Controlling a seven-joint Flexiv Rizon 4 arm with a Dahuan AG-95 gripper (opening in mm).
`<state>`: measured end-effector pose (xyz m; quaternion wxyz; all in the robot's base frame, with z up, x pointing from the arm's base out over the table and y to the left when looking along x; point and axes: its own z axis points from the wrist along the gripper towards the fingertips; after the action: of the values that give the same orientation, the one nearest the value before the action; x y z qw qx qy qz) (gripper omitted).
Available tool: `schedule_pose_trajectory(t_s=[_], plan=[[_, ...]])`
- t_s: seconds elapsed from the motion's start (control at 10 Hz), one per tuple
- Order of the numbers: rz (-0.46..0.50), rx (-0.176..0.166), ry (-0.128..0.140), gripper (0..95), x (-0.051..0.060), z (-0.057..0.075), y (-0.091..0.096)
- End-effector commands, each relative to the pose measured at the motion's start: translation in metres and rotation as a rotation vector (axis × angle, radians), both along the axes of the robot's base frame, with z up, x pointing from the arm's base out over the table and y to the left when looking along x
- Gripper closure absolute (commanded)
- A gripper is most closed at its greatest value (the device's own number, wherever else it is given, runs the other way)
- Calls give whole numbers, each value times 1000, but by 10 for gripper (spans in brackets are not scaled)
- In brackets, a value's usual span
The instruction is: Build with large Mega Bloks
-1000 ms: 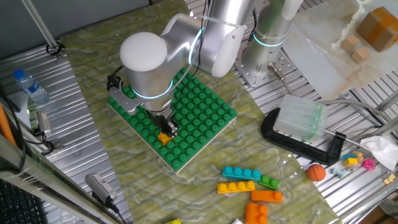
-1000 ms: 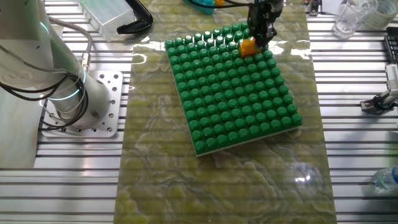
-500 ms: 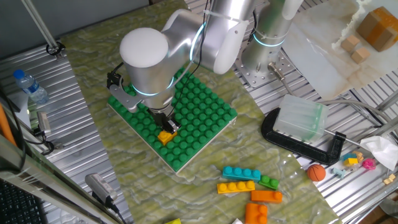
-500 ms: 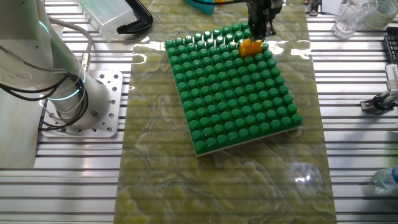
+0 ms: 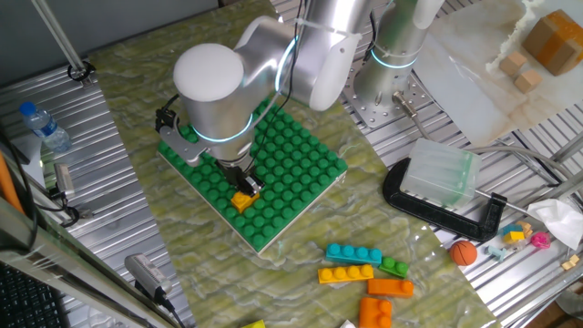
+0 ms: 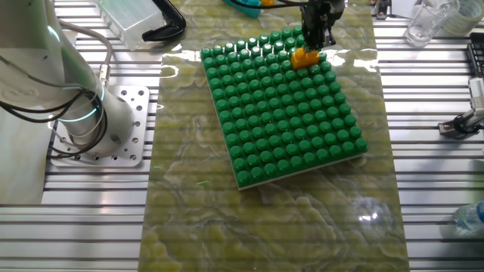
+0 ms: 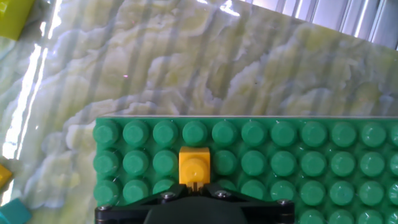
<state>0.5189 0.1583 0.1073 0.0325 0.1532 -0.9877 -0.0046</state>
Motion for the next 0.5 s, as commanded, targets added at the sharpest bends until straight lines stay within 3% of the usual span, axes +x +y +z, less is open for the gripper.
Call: schedule_pose_trajectory(t_s=[0.1, 0.3, 0.5], plan=[[-1, -5, 0, 950, 2, -11, 2], [10, -26, 7, 950, 1, -14, 2], [9, -20, -6, 950, 1, -13, 2]])
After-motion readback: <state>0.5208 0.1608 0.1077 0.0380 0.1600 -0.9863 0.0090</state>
